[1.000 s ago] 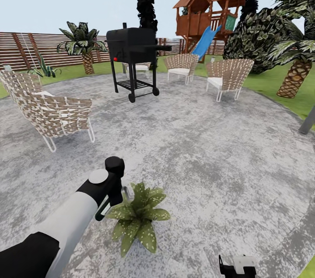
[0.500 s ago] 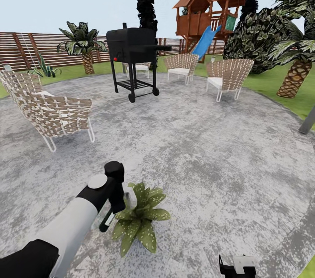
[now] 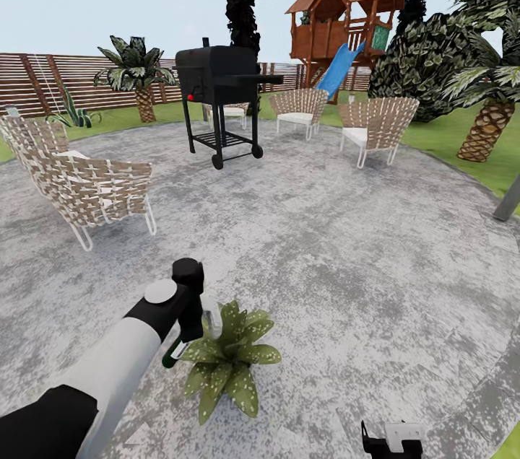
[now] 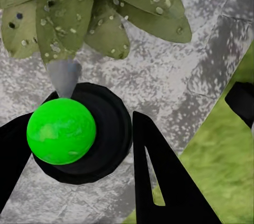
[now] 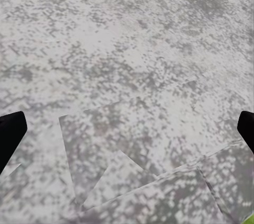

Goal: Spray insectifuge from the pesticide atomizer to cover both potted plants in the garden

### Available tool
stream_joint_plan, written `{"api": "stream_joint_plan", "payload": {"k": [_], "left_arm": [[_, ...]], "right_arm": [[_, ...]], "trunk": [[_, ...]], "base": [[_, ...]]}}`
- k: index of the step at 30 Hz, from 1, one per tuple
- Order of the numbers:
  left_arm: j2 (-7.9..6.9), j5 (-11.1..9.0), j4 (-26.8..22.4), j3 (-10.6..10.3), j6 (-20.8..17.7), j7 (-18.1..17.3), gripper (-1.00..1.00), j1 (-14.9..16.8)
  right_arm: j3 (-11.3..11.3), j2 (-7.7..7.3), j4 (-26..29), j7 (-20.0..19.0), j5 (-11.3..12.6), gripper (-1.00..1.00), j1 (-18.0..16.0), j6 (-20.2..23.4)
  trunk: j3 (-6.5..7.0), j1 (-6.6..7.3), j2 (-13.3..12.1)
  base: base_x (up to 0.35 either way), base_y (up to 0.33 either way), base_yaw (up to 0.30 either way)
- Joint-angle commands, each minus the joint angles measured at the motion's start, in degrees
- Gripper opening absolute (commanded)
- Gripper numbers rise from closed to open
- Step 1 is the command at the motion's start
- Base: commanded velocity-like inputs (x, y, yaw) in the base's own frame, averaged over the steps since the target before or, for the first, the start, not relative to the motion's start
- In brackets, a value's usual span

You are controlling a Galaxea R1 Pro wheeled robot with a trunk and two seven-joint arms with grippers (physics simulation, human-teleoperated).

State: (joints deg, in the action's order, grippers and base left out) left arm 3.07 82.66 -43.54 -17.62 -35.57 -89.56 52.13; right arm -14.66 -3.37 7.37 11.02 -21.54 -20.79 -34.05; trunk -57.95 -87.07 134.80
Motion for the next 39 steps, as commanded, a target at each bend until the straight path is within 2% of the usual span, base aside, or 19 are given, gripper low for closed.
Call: {"api": "stream_joint_plan", "payload": {"k": [1,8,16,20,26,33,39], "left_arm": [[0.38,0.27,-0.24,0.05,-0.25,-0.44,-1.0,0.06],[1.21,0.47,-0.24,0.04,-0.12,-0.44,-1.0,0.07],[1.11,0.41,0.22,-0.04,0.17,-0.44,-1.0,-0.21],[0.51,0.34,0.44,-0.06,0.72,-0.44,-1.0,-0.27],[0.67,0.3,0.47,0.11,0.7,-0.44,-1.0,-0.36],[0.75,0.31,0.47,0.22,0.09,-0.44,-1.0,-0.36],[0.96,0.31,0.41,0.21,-0.1,-0.44,-1.0,-0.3]], "right_arm": [[-0.25,0.01,-0.07,0.35,-0.61,1.0,-0.04,-0.14],[-0.25,0.01,-0.07,0.35,-0.61,1.0,-0.04,-0.14],[-0.24,0.01,-0.07,0.34,-0.6,1.0,-0.04,-0.14],[-0.26,0.01,-0.07,0.33,-0.61,1.0,-0.04,-0.14],[-0.23,0.03,-0.07,0.33,-0.61,1.0,-0.04,-0.14],[-0.25,0.02,-0.07,0.32,-0.61,1.0,-0.04,-0.14],[-0.25,0.03,-0.07,0.32,-0.61,1.0,-0.04,-0.14]], "trunk": [[-0.05,0.01,0.02],[-0.05,0.01,0.02],[-0.05,0.01,0.02],[-0.05,0.01,0.02],[-0.05,0.01,0.02],[-0.05,0.01,0.02],[-0.05,0.01,0.02]], "base": [[0.0,0.0,0.0],[0.0,0.102,0.0],[0.0,0.111,0.0],[0.0,0.002,0.0],[0.0,0.007,0.0],[0.057,0.249,0.0],[0.231,0.236,0.0]]}}
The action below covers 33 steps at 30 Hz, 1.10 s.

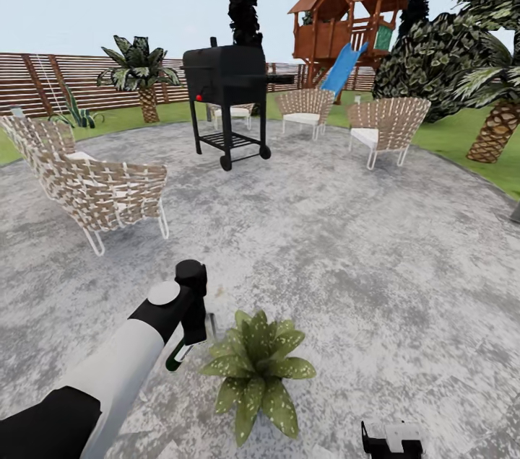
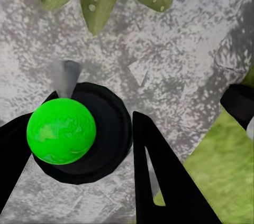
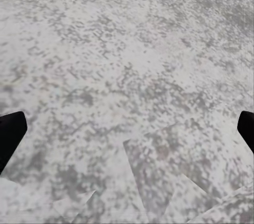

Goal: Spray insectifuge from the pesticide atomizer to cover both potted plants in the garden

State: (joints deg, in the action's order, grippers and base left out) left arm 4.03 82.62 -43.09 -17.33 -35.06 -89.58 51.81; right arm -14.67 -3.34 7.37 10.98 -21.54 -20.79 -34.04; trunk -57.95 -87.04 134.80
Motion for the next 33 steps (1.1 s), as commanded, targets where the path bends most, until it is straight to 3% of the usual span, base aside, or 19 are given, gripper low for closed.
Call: {"api": "stream_joint_plan", "payload": {"k": [1,6,12,17,27,33], "left_arm": [[0.0,0.35,-0.05,-0.06,-0.61,-0.42,-1.0,0.04],[0.01,0.29,-0.06,-0.05,-0.52,-0.42,-1.0,0.02],[-0.3,0.43,0.03,-0.16,-0.05,-0.42,-1.0,-1.28],[-0.47,0.34,-0.05,-0.43,0.26,-0.42,-1.0,-4.13],[-0.54,0.26,-0.67,0.28,0.2,-0.42,-1.0,-4.43],[-0.64,0.26,-0.69,0.35,0.11,-0.42,-1.0,-4.43]], "right_arm": [[-0.23,-0.02,-0.07,0.36,-0.61,1.0,-0.04,-0.15],[-0.21,-0.01,-0.07,0.36,-0.61,1.0,-0.04,-0.15],[-0.25,-0.04,-0.07,0.36,-0.61,1.0,-0.04,-0.15],[-0.23,-0.03,-0.07,0.36,-0.61,1.0,-0.04,-0.15],[-0.27,-0.05,-0.07,0.36,-0.61,1.0,-0.04,-0.15],[-0.25,-0.08,-0.07,0.36,-0.61,1.0,-0.04,-0.15]], "trunk": [[-0.05,-0.02,0.02],[-0.05,-0.02,0.02],[0.0,-0.02,0.02],[0.05,-0.02,0.02],[0.06,-0.02,0.02],[0.06,-0.02,0.02]], "base": [[0.319,0.056,0.0],[0.311,0.012,0.0],[0.046,0.0,-0.107],[0.002,0.0,-0.126],[-0.002,0.0,-0.072],[-0.276,0.0,-0.019]]}}
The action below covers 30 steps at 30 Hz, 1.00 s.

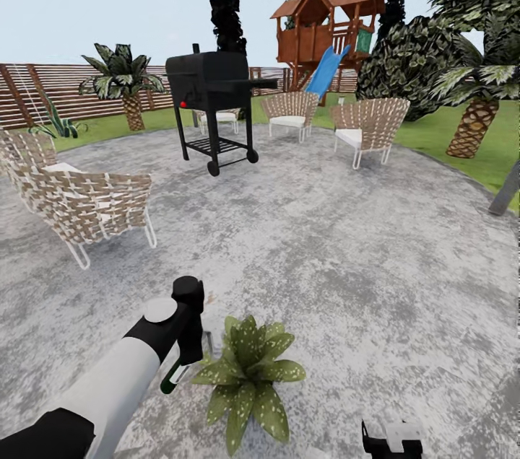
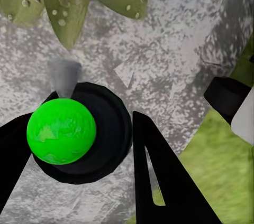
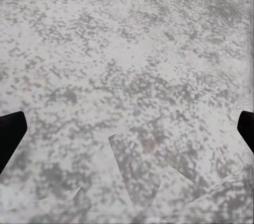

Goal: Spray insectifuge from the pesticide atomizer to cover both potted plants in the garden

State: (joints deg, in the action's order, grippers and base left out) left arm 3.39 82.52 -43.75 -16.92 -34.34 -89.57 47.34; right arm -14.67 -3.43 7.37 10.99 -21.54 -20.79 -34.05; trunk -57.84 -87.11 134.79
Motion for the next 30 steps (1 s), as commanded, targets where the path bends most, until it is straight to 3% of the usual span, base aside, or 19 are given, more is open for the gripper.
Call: {"api": "stream_joint_plan", "payload": {"k": [1,22,27,30], "left_arm": [[-0.08,0.32,-0.03,-0.06,-0.62,-0.43,-1.0,0.03],[-0.14,-0.76,-0.11,0.21,-0.74,-0.43,-1.0,0.03],[-0.21,-3.96,0.04,0.09,-0.73,0.18,-1.0,-0.03],[-0.22,-7.73,0.55,0.05,-0.64,3.07,-1.0,-0.21]], "right_arm": [[-0.25,0.0,-0.07,0.35,-0.61,1.0,-0.04,-0.14],[-0.27,0.02,-0.07,0.36,-0.61,1.0,-0.04,-0.14],[-0.27,0.01,-0.07,0.4,-0.61,1.0,-0.04,-0.14],[-0.27,0.0,-0.07,0.43,-0.61,1.0,-0.04,-0.14]], "trunk": [[-0.05,0.05,0.02],[-0.05,0.05,0.02],[-0.05,0.05,0.02],[-0.05,0.05,0.02]], "base": [[-0.334,0.0,-0.001],[-0.338,0.0,0.0],[-0.339,0.0,0.0],[-0.339,0.0,0.0]]}}
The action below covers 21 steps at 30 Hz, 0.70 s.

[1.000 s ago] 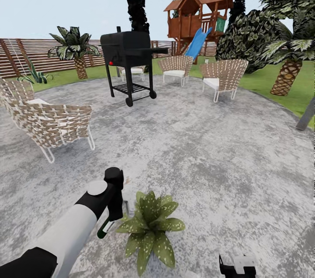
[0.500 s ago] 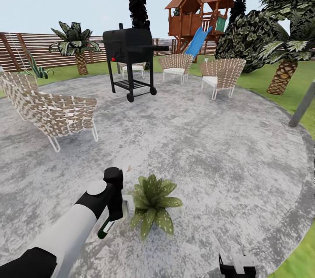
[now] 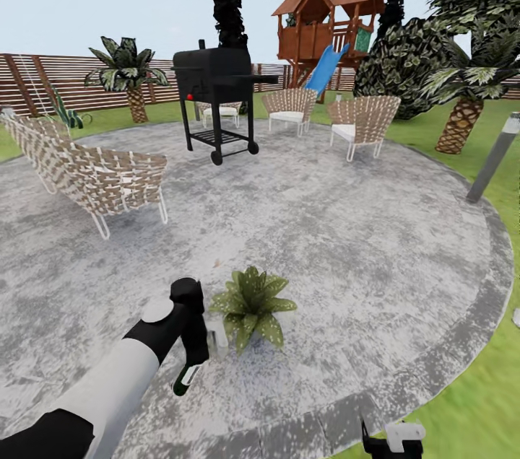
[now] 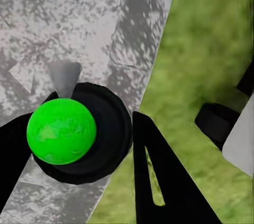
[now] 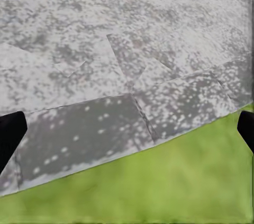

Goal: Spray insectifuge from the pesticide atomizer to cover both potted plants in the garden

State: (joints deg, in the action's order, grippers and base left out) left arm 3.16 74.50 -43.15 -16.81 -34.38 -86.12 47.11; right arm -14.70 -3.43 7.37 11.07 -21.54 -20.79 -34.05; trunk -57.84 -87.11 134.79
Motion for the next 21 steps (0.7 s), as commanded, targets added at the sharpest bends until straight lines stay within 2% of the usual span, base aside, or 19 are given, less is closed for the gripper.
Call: {"api": "stream_joint_plan", "payload": {"k": [1,2,4,8,11,12,13,16,17,19,21], "left_arm": [[0.0,-1.05,0.01,-0.06,-0.57,0.49,-1.0,-0.04],[0.0,-3.22,0.09,-0.11,-0.38,1.87,-1.0,-0.3],[0.0,-5.96,0.1,-0.13,0.63,3.91,-1.0,-0.95],[0.0,-14.15,0.21,-0.09,8.17,10.38,-1.0,-3.24],[-0.07,-20.28,0.25,-0.07,11.06,13.6,-1.0,-4.79],[-0.08,-25.86,0.84,-0.07,18.43,16.32,-1.0,-5.78],[-0.09,-27.14,1.8,-0.07,19.45,17.41,-1.0,-6.0],[-0.09,-28.24,3.84,-0.07,20.48,18.92,-1.0,-6.19],[-0.09,-28.38,4.35,-0.07,20.61,19.33,-1.0,-6.21],[-0.09,-28.48,5.05,-0.07,20.71,20.23,-1.0,-6.23],[-0.09,-28.53,6.25,-0.12,20.82,21.45,-1.0,-6.51]], "right_arm": [[-0.24,0.0,-0.07,0.35,-0.61,1.0,-0.04,-0.14],[-0.24,0.0,-0.07,0.35,-0.61,1.0,-0.04,-0.14],[-0.24,0.0,-0.07,0.35,-0.6,1.0,-0.04,-0.14],[-0.24,0.0,-0.07,0.35,-0.54,1.0,-0.04,-0.14],[-0.27,-0.07,-0.04,0.35,-0.53,1.0,-0.04,-0.14],[-0.33,-0.52,0.17,0.13,-0.5,1.0,-0.04,-0.14],[-0.33,-0.94,0.37,0.03,-0.55,1.0,-0.04,-0.14],[-0.3,-2.21,2.4,-1.33,-0.62,1.0,-0.04,-0.13],[-0.27,-2.41,4.75,-3.51,-0.66,1.0,-0.04,-0.06],[-0.21,-2.62,9.74,-10.14,-0.68,1.0,-0.04,0.35],[-0.18,-2.94,15.0,-20.45,-0.71,1.0,-0.04,2.66]], "trunk": [[-0.05,0.05,0.02],[-0.05,0.05,0.02],[-0.05,0.05,0.02],[-0.05,0.05,0.02],[-0.05,0.05,0.02],[-0.05,0.05,0.02],[-0.05,0.05,0.02],[-0.05,0.05,0.02],[-0.05,0.05,0.02],[-0.05,0.05,0.02],[-0.05,0.05,0.02]], "base": [[-0.339,0.0,0.0],[-0.338,0.0,0.0],[-0.338,0.0,0.0],[-0.338,0.0,0.0],[-0.338,0.0,0.0],[-0.164,0.0,0.0],[-0.084,0.0,0.0],[-0.033,0.0,0.0],[-0.009,0.0,0.0],[-0.004,0.0,0.0],[-0.001,0.0,0.0]]}}
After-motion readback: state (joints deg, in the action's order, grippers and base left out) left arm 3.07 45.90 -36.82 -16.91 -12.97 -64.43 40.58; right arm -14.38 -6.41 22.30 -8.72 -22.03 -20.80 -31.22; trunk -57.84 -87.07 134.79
